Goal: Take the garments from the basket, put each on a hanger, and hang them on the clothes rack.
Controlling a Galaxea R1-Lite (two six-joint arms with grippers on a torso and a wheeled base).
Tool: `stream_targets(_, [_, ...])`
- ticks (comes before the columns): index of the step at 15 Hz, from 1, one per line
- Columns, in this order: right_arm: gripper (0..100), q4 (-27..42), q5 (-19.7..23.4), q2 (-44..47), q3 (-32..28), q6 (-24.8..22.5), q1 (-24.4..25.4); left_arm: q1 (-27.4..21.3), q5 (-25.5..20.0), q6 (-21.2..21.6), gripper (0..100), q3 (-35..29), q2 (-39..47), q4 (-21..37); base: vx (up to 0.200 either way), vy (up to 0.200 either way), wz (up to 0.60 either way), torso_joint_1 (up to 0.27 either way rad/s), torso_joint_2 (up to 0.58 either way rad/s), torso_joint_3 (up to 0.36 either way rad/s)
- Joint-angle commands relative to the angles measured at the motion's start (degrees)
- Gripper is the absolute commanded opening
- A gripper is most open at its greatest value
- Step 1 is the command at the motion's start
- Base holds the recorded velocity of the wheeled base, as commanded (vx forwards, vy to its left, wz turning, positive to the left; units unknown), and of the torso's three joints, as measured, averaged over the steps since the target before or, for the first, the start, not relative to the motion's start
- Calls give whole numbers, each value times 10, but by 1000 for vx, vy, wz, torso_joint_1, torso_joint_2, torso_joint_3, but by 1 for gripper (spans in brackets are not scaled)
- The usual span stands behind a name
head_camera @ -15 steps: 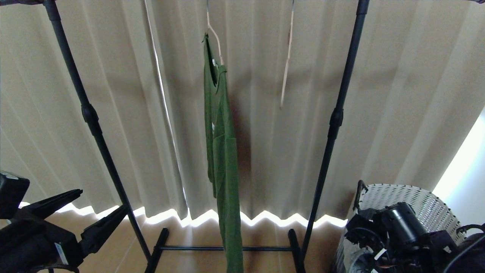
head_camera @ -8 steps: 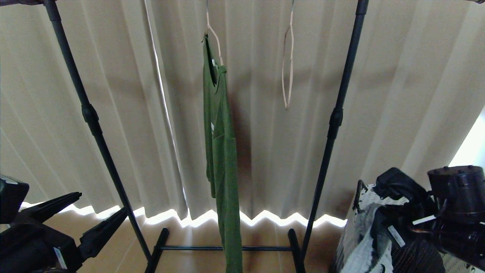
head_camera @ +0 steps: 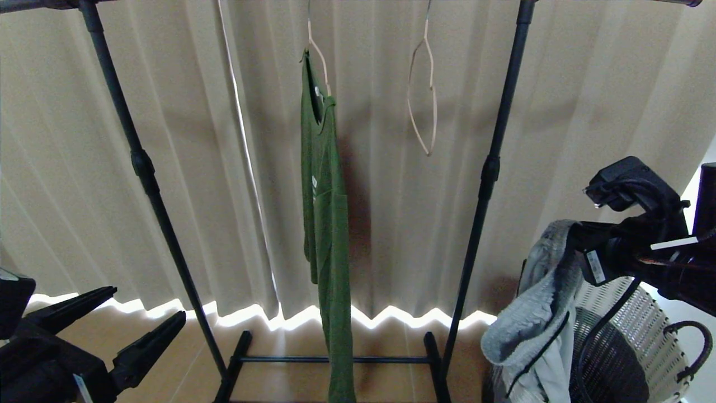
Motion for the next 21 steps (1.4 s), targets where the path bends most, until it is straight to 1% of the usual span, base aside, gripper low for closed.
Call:
stream_targets(1, [0,-1,1,-3,-15,3,2,-1,0,4,100,6,-2,1,0,0,0,0,0,0])
stream_targets(3, [0,-2,1,-4,-26,11,5,-1,0,26,100,15,-2,1,0,0,0,0,0,0])
stream_targets(4, [0,-2,3,-6,-42,22,11,-2,-1,40,100,23,-1,1,0,0,0,0,0,0])
stream_targets(6, [0,-2,5,-7,-60,33,21,-5,-12,41,100,22,5,1,0,0,0,0,0,0])
stream_targets(7, [0,-1,5,-6,-84,49,50,-14,-44,60,100,14,26,1,0,0,0,0,0,0])
stream_targets(9, [0,-1,6,-4,-96,50,76,-15,-46,114,100,11,45,0,0,0,0,0,0,0])
stream_targets(10, [0,-1,6,-2,-113,50,100,-15,-47,138,100,9,58,0,0,0,0,0,0,0])
stream_targets(11, [0,0,6,1,-131,50,115,-27,-47,143,100,8,63,0,0,0,0,0,0,0])
stream_targets(13, [0,0,6,14,-169,51,129,-75,-48,137,100,-25,72,1,0,0,0,0,0,0])
stream_targets(15, [0,0,6,30,-204,75,161,-142,-46,106,100,-76,110,1,0,0,0,0,0,0])
stream_targets(16, [0,0,5,37,-223,99,185,-170,-45,76,100,-103,133,1,0,0,0,0,0,0])
stream_targets(17, [0,1,5,38,-231,108,196,-188,-45,61,100,-119,146,1,0,0,0,0,0,0])
stream_targets(18, [0,1,6,38,-242,111,209,-227,-44,3,100,-156,183,0,0,0,0,0,0,0])
stream_targets(19, [0,1,6,39,-247,112,216,-257,-43,-42,100,-183,209,0,0,0,0,0,0,0])
stream_targets(20, [0,0,7,40,-252,113,223,-280,-42,-78,100,-208,236,0,0,0,0,0,0,0])
stream_targets(21, [0,0,7,40,-254,115,225,-286,-42,-89,100,-218,248,0,0,0,0,0,0,0])
